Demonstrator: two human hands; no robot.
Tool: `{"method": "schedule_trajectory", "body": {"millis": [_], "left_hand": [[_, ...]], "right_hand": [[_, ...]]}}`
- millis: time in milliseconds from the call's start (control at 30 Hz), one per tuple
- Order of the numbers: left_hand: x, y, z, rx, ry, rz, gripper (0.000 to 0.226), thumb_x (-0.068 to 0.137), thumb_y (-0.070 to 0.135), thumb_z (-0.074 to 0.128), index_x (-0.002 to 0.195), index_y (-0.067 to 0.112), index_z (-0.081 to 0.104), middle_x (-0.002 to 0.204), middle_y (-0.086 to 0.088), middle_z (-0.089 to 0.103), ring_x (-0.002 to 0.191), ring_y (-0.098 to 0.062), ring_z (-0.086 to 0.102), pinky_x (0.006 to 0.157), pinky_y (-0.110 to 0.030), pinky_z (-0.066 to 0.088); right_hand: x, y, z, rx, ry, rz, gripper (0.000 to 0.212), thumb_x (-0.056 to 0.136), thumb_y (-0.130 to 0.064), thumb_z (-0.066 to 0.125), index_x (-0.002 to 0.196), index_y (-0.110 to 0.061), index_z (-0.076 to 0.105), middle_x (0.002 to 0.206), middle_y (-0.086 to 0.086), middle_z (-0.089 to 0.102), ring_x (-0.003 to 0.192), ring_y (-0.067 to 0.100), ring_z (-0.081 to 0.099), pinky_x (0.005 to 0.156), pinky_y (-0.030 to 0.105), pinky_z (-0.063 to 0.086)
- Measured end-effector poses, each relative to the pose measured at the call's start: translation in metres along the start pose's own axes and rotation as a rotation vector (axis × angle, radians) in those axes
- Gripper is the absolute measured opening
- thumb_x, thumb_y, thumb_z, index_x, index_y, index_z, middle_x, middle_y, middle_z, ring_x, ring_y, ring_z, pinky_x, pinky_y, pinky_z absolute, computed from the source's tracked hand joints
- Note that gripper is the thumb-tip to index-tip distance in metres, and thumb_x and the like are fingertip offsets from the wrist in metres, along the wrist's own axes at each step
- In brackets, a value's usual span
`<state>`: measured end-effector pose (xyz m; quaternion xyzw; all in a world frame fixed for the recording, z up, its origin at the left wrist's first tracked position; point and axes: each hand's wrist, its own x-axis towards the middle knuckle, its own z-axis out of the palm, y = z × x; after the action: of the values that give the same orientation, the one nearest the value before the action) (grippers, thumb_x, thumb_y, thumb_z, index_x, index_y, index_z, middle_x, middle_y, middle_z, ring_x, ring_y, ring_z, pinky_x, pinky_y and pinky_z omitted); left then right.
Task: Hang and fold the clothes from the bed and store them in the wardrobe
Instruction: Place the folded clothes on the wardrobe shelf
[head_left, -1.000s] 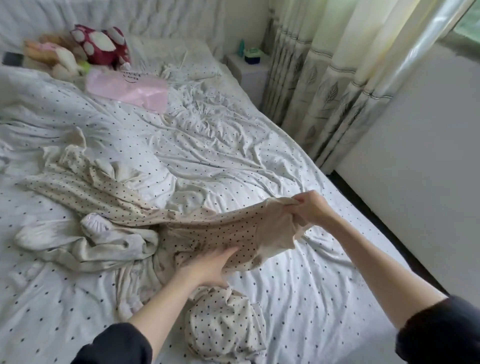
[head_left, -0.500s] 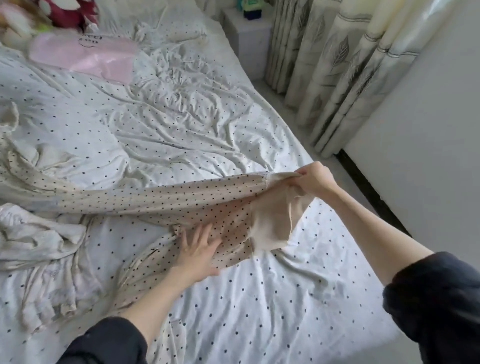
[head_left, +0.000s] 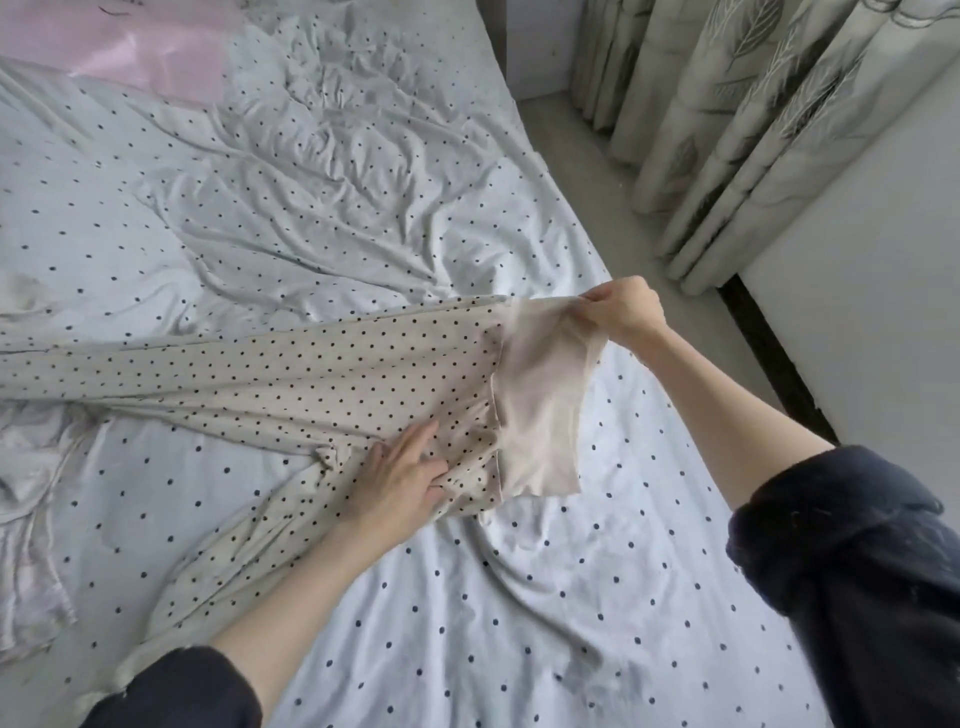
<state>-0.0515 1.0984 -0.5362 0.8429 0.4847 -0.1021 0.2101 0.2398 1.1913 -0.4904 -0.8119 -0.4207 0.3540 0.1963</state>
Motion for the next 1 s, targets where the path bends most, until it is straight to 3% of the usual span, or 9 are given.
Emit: {"method": "schedule_trajectory", "body": {"millis": [67,133,200,267,333,433,600,767,1000], "left_hand": [[0.006,0.007,0.008,0.041,-0.046,-0.025,0.029,0.094,0.03,0.048,0.121,0.022,0.055,0.159,0.001,-0.003,0.146,-0.016,-0.005,0.114,-0.046,0.016],[0.007,0.013,0.017,0.055,-0.065,-0.079,0.041,0.095,0.032,0.046,0.135,0.022,0.042,0.158,-0.002,-0.01,0.145,-0.02,-0.011,0.115,-0.052,0.009],[0.0,0.019,0.023,0.055,-0.001,-0.068,0.051,0.093,0.035,0.053,0.139,0.019,0.038,0.158,-0.009,-0.003,0.146,-0.027,-0.003,0.115,-0.056,0.011],[-0.008,0.027,0.024,0.052,0.054,0.002,0.065,0.077,0.032,0.075,0.134,0.015,0.048,0.153,-0.018,0.021,0.141,-0.038,0.021,0.107,-0.064,0.024],[-0.016,0.03,0.028,0.082,0.078,0.062,0.082,0.058,0.032,0.088,0.129,0.019,0.05,0.145,-0.022,0.038,0.132,-0.043,0.036,0.095,-0.069,0.035],[-0.02,0.031,0.036,0.176,0.079,0.033,0.084,0.054,0.024,0.09,0.131,0.022,0.056,0.144,-0.022,0.039,0.132,-0.043,0.037,0.095,-0.067,0.037],[-0.017,0.027,0.049,0.256,-0.03,-0.179,0.074,0.092,0.029,0.056,0.149,0.039,0.009,0.156,-0.008,-0.021,0.144,-0.032,-0.016,0.114,-0.056,0.004],[-0.018,0.047,0.049,0.186,-0.066,-0.149,0.058,0.086,0.002,0.05,0.136,0.029,0.038,0.157,-0.006,-0.015,0.145,-0.027,-0.014,0.114,-0.056,0.008],[-0.049,0.106,0.075,-0.015,-0.252,0.13,0.034,0.096,0.012,0.04,0.127,0.016,0.052,0.159,-0.007,0.001,0.146,-0.023,0.001,0.119,-0.036,0.007]], "right_hand": [[0.003,0.017,0.007,0.08,-0.075,0.055,0.034,0.085,-0.028,0.064,0.115,-0.012,0.066,0.108,0.008,0.068,0.083,0.025,0.059,0.069,0.028,0.047],[-0.007,0.043,0.021,0.04,-0.136,0.115,0.048,0.09,-0.036,0.058,0.131,-0.011,0.053,0.126,0.009,0.059,0.104,0.024,0.056,0.081,0.027,0.04],[-0.022,0.069,0.034,0.02,-0.194,0.185,0.048,0.094,-0.039,0.052,0.125,-0.002,0.055,0.115,0.014,0.061,0.105,0.027,0.055,0.081,0.031,0.04],[-0.042,0.09,0.046,0.083,-0.337,0.278,0.044,0.093,-0.041,0.05,0.096,0.002,0.062,0.088,0.017,0.062,0.076,0.026,0.056,0.064,0.03,0.041],[-0.06,0.099,0.057,0.166,-0.452,0.328,0.044,0.091,-0.044,0.054,0.069,-0.006,0.051,0.064,0.014,0.05,0.051,0.021,0.042,0.05,0.026,0.032],[-0.073,0.103,0.073,0.298,-0.504,0.349,0.047,0.084,-0.04,0.067,0.059,-0.015,0.036,0.051,0.002,0.033,0.041,0.014,0.026,0.04,0.022,0.021],[-0.084,0.112,0.076,0.342,-0.31,0.394,0.023,0.085,-0.011,0.063,0.066,-0.011,0.049,0.066,0.004,0.054,0.048,0.015,0.052,0.041,0.018,0.034],[-0.095,0.153,0.031,0.278,-0.072,0.428,0.023,0.082,-0.007,0.056,0.066,-0.012,0.041,0.064,0.007,0.053,0.048,0.018,0.052,0.032,0.018,0.027],[-0.14,0.217,-0.027,0.077,0.186,0.581,0.007,0.075,-0.005,0.046,0.071,-0.011,0.046,0.072,0.014,0.061,0.067,0.028,0.055,0.047,0.023,0.032]]}}
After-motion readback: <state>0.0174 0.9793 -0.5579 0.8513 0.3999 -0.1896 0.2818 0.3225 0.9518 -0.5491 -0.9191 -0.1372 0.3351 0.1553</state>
